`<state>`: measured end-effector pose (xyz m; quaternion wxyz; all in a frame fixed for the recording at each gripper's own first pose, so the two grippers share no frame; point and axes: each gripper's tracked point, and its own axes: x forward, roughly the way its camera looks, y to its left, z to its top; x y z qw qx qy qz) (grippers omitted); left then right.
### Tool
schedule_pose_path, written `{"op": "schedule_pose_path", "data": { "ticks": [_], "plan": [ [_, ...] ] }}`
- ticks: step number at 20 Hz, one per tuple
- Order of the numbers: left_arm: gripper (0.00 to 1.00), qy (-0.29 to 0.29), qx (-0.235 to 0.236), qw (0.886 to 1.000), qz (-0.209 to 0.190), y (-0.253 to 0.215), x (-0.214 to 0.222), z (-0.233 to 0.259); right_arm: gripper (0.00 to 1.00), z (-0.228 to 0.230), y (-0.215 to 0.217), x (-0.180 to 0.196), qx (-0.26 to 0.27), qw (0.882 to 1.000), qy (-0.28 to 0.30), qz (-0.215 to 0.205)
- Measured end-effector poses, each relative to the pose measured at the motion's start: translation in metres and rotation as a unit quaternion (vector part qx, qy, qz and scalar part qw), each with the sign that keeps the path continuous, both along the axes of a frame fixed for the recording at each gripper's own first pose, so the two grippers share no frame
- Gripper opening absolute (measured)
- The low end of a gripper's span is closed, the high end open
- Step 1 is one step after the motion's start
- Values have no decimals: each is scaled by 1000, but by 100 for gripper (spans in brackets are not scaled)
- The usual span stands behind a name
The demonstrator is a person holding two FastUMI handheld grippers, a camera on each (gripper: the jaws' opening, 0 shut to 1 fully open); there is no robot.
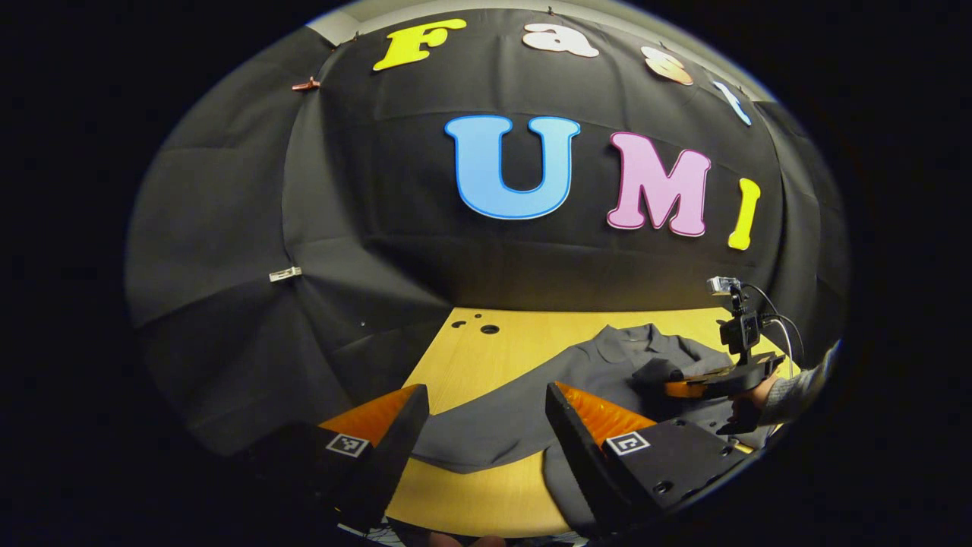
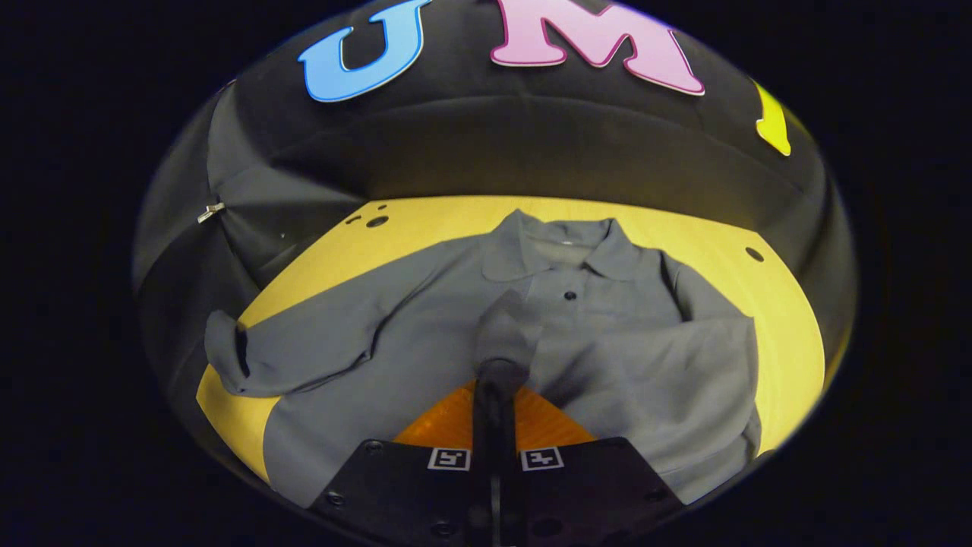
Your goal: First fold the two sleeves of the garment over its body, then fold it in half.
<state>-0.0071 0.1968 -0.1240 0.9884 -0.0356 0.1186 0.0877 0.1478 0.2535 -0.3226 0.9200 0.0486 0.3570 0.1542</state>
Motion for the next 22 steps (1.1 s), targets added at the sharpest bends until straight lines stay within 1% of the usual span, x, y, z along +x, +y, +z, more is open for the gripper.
{"op": "schedule_pose_path", "data": {
  "ticks": [4, 6, 7, 10, 12, 13, 15, 17, 20, 22],
  "plan": [
    [97, 10, 4, 1000, 14, 18, 5, -23, 12, -15, 9, -5, -6, 1000, 21, 7],
    [97, 18, 6, 1000, 24, 28, 7, -38, 14, -14, 13, -8, -3, 1000, 25, 10],
    [97, 22, 3, 999, 28, 32, 9, -46, 19, -14, 16, -11, -1, 999, 28, 15],
    [98, 32, 5, 999, 43, 45, 16, -67, 27, -6, 26, -21, 22, 998, 39, 35],
    [98, 38, 20, 998, 50, 56, 22, -78, 35, 7, 34, -27, 49, 997, 43, 46],
    [97, 42, 23, 998, 52, 61, 25, -85, 42, 11, 39, -30, 59, 996, 46, 52],
    [98, 54, 22, 997, 60, 71, 34, -101, 44, 29, 48, -37, 75, 994, 39, 67],
    [98, 67, 14, 995, 72, 83, 42, -117, 44, 47, 52, -40, 84, 993, 26, 78],
    [98, 88, 5, 992, 95, 100, 56, -142, 44, 76, 42, -47, 90, 993, 3, 76],
    [98, 103, 10, 989, 110, 113, 62, -158, 44, 87, 29, -54, 81, 994, -10, 72]
  ]
}}
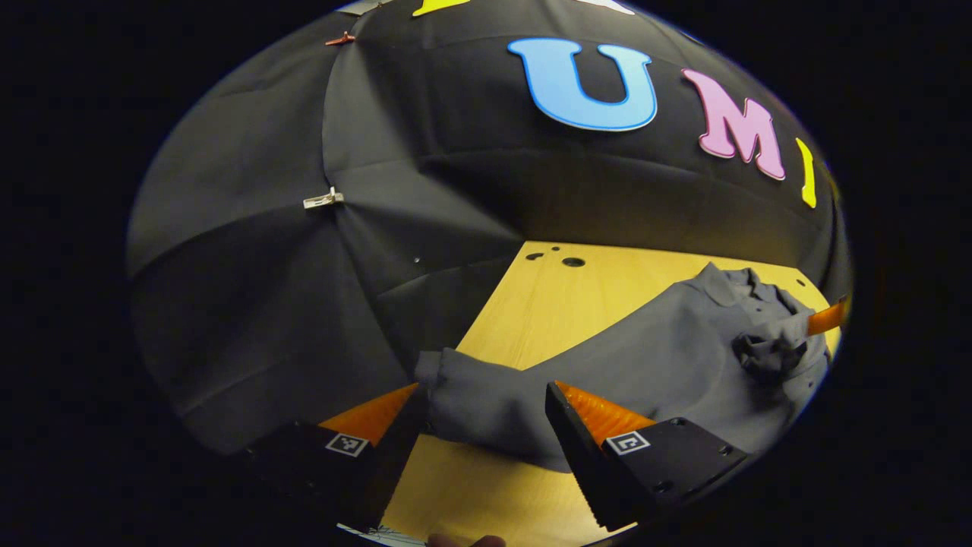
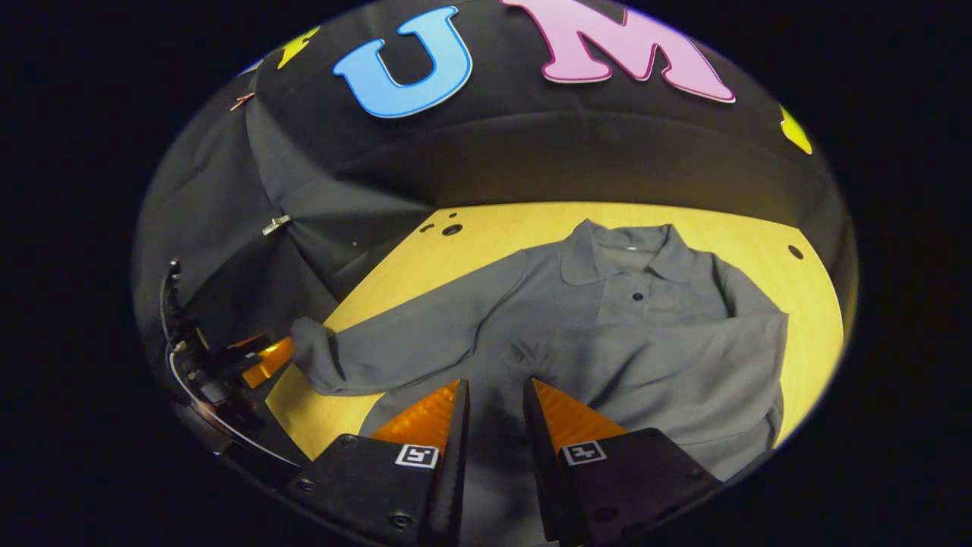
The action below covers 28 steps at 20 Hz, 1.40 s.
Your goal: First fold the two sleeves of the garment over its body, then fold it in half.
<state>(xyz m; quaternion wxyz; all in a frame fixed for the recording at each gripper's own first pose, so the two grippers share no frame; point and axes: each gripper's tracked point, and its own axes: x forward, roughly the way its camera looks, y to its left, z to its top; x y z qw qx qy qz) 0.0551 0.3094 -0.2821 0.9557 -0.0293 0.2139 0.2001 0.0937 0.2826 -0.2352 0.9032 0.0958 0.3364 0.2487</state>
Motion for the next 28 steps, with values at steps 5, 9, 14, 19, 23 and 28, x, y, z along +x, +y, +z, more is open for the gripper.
{"op": "schedule_pose_path", "data": {
  "ticks": [5, 9, 14, 19, 23, 28],
  "plan": [
    [98, 33, -40, 999, 14, 12, 6, -36, 44, 18, -36, -22, -23, 1000, -19, -9],
    [98, 80, -77, 994, 23, 15, 11, -73, 44, 22, -60, -35, -24, 999, -18, -32],
    [100, 93, -76, 993, 10, 10, 16, -78, 44, 20, -88, -45, -22, 998, -5, -67],
    [23, 106, -62, 991, -48, -10, 33, -76, 44, 11, -108, -52, -20, 996, 0, -90],
    [8, 110, -48, 992, -34, -10, 33, -62, 44, 9, -128, -56, -22, 995, -3, -102],
    [8, 49, -16, 997, -49, -35, 39, 5, 44, 5, -157, -55, -21, 993, -4, -120]
  ]
}}
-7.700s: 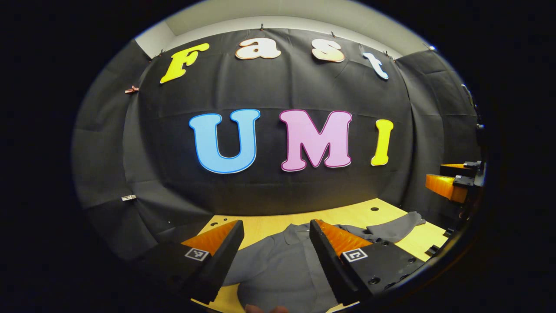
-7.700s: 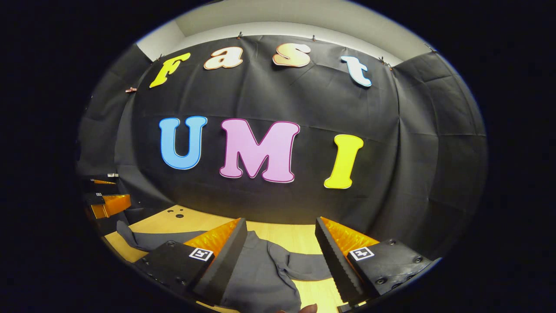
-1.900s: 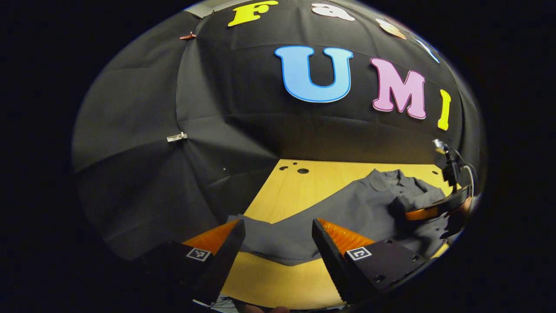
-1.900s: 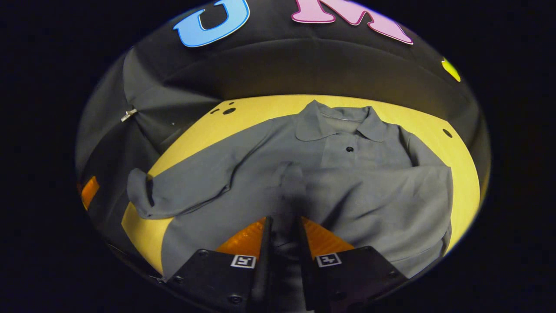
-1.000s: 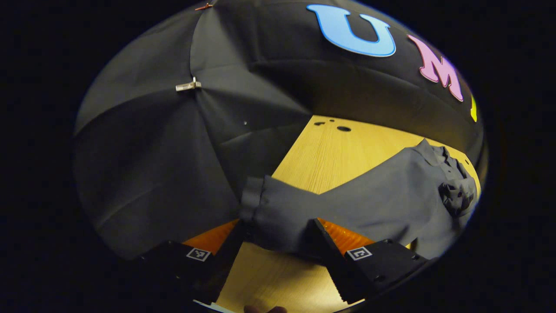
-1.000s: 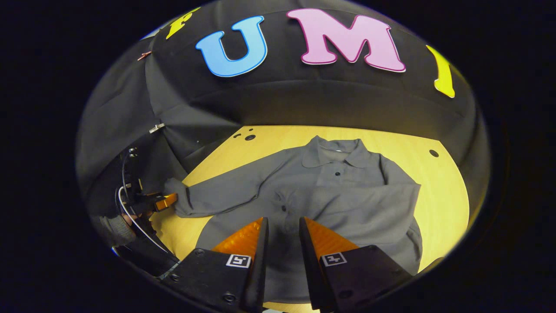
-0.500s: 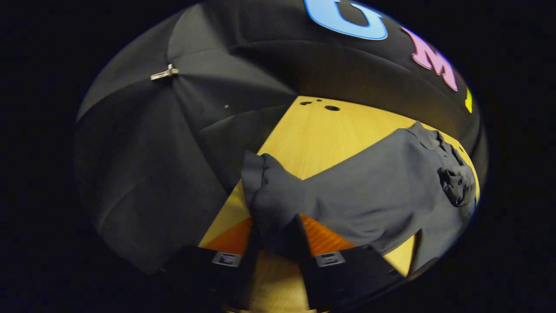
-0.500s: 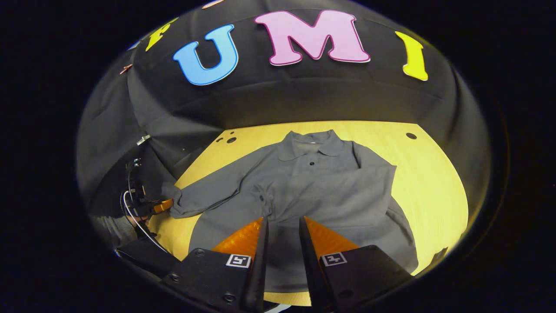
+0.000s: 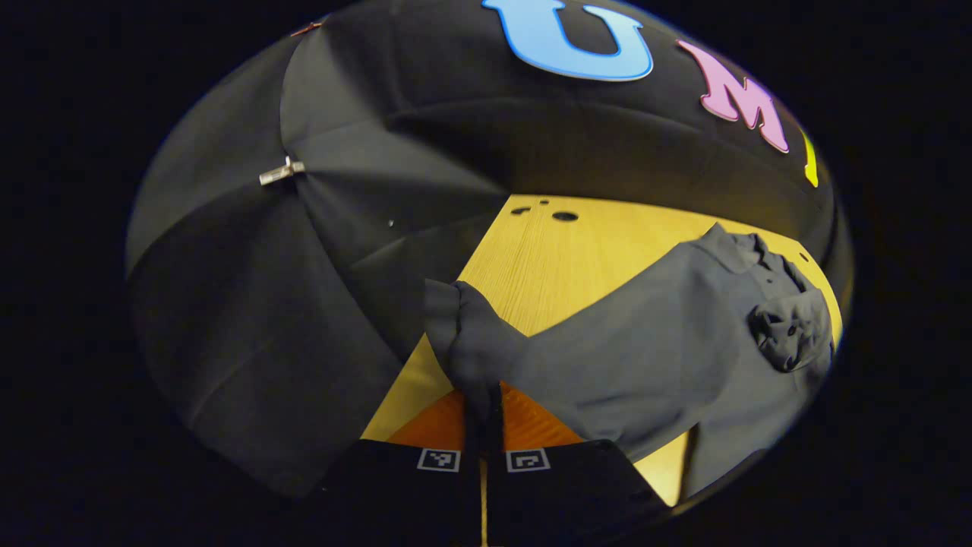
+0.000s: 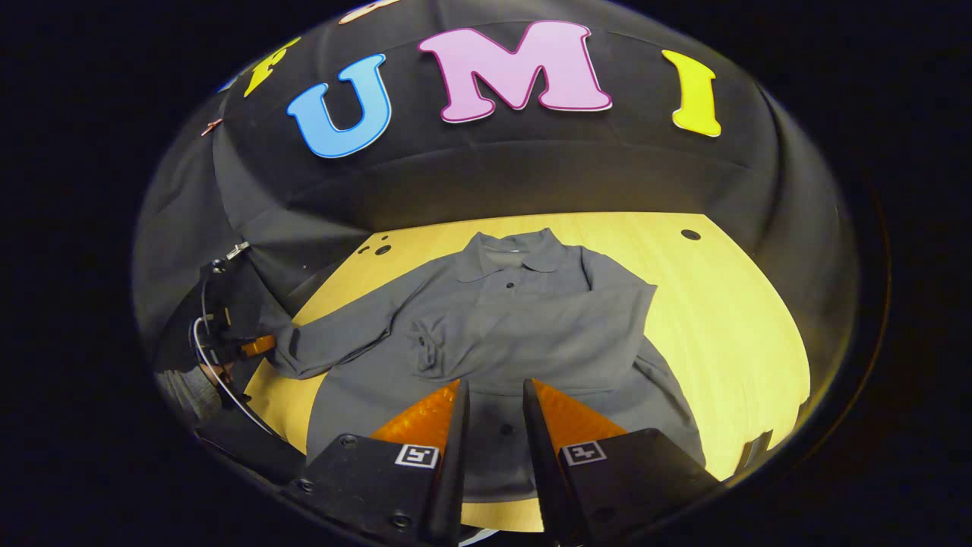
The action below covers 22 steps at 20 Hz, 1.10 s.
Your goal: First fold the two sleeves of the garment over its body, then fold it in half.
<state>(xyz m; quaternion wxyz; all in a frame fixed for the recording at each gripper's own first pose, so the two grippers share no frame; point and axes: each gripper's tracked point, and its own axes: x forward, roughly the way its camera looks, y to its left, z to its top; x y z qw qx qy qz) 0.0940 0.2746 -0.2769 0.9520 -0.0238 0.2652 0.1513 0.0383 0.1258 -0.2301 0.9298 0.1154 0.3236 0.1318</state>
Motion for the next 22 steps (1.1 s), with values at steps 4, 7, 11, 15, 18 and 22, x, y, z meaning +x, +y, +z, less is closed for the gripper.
{"op": "schedule_pose_path", "data": {
  "ticks": [4, 7, 11, 15, 18, 22],
  "plan": [
    [8, -50, -4, 999, -22, -39, 9, 55, 44, -4, -24, -2, 3, 1000, 2, -14],
    [7, -73, -6, 997, -32, -72, 17, 89, 44, -8, -45, -3, 2, 1000, 2, -22],
    [7, -89, 6, 994, -68, -128, 33, 118, 44, -14, -73, -7, 7, 999, 6, -36],
    [7, -81, -5, 988, -131, -205, 47, 127, 44, -22, -104, -13, 12, 999, 12, -52],
    [7, -71, -11, 984, -160, -256, 60, 121, 44, -27, -126, -17, 18, 997, 14, -68],
    [7, -59, -8, 978, -200, -325, 76, 108, 45, -36, -155, -24, 25, 996, 22, -85]
  ]
}}
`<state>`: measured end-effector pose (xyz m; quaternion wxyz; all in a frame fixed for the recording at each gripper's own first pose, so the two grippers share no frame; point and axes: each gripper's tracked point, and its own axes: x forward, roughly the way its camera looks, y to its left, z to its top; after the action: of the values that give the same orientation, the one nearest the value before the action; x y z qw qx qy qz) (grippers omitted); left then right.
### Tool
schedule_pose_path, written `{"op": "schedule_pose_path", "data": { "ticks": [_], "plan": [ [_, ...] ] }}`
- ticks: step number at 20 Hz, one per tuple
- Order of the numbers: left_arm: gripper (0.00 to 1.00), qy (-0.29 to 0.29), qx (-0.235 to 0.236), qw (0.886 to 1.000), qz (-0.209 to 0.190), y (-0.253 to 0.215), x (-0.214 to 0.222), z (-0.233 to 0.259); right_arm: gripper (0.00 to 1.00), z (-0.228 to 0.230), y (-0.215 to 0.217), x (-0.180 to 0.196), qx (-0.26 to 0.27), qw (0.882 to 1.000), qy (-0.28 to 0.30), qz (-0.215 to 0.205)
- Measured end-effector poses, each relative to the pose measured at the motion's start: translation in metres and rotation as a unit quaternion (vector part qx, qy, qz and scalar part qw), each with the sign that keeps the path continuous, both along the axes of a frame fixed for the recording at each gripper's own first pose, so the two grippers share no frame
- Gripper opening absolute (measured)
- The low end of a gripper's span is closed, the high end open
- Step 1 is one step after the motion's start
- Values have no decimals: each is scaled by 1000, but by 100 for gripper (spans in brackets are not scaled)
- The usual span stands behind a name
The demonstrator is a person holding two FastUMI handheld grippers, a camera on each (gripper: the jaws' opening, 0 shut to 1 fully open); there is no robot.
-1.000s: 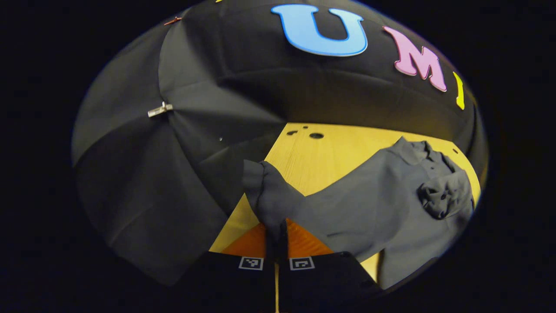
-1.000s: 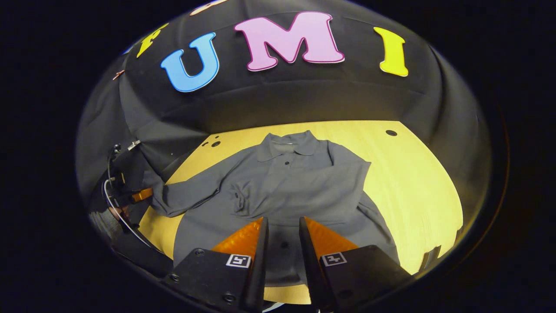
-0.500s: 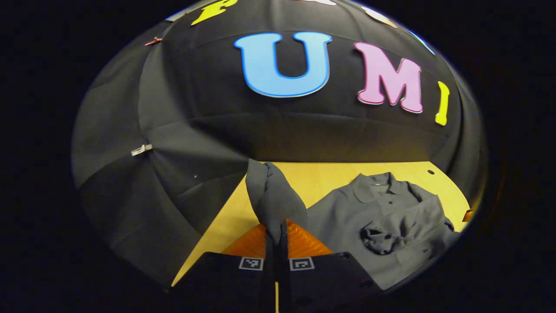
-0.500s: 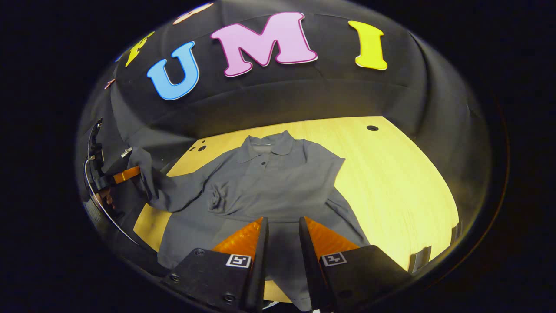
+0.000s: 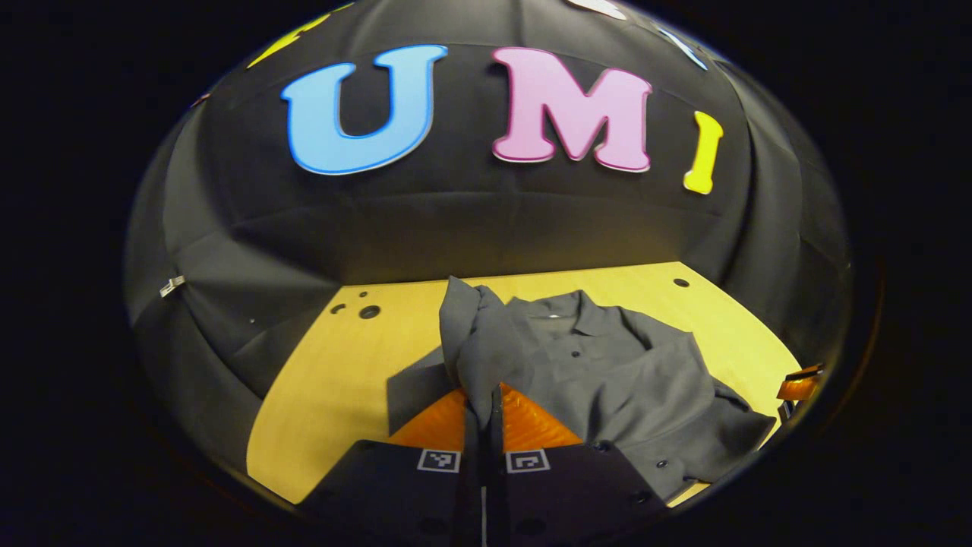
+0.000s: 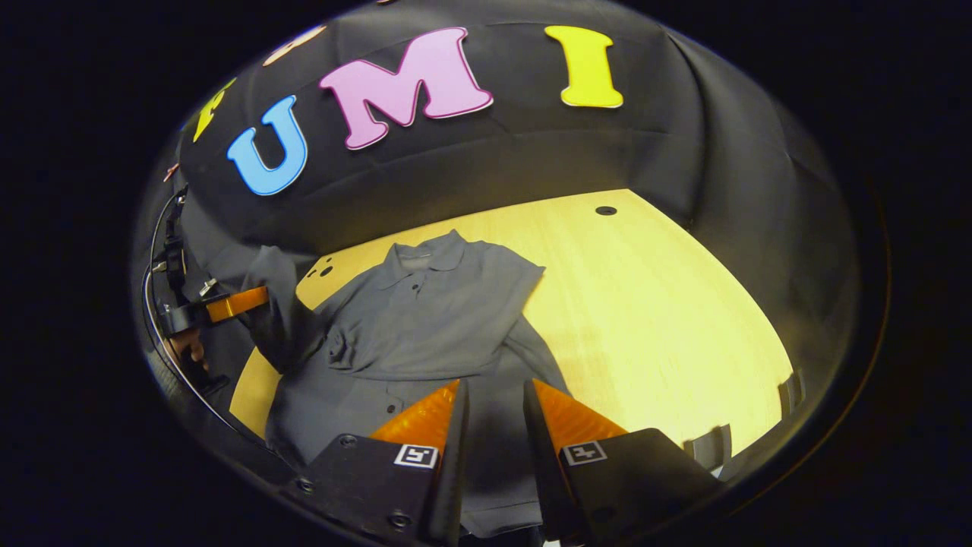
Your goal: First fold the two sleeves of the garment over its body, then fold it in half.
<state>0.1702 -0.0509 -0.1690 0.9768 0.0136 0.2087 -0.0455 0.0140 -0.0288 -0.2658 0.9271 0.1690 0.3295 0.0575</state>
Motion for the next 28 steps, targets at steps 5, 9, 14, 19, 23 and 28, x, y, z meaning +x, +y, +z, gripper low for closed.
{"op": "schedule_pose_path", "data": {
  "ticks": [5, 9, 14, 19, 23, 28],
  "plan": [
    [8, 21, 26, 999, -36, -72, 16, -35, 45, -15, -27, -4, 9, 1000, 17, -8],
    [7, 41, 47, 996, -58, -119, 28, -72, 45, -23, -42, -4, 15, 1000, 26, -8],
    [12, 70, 57, 994, -56, -140, 36, -110, 45, -36, -54, -3, 13, 999, 39, -2],
    [33, 89, 60, 992, -73, -161, 40, -126, 46, -45, -62, 1, 14, 999, 50, 0],
    [68, 100, 74, 988, -91, -170, 36, -132, 46, -47, -62, 6, 15, 999, 51, 0],
    [84, 96, 49, 986, -131, -187, 27, -117, 46, -47, -59, 6, 16, 999, 52, -2]
  ]
}}
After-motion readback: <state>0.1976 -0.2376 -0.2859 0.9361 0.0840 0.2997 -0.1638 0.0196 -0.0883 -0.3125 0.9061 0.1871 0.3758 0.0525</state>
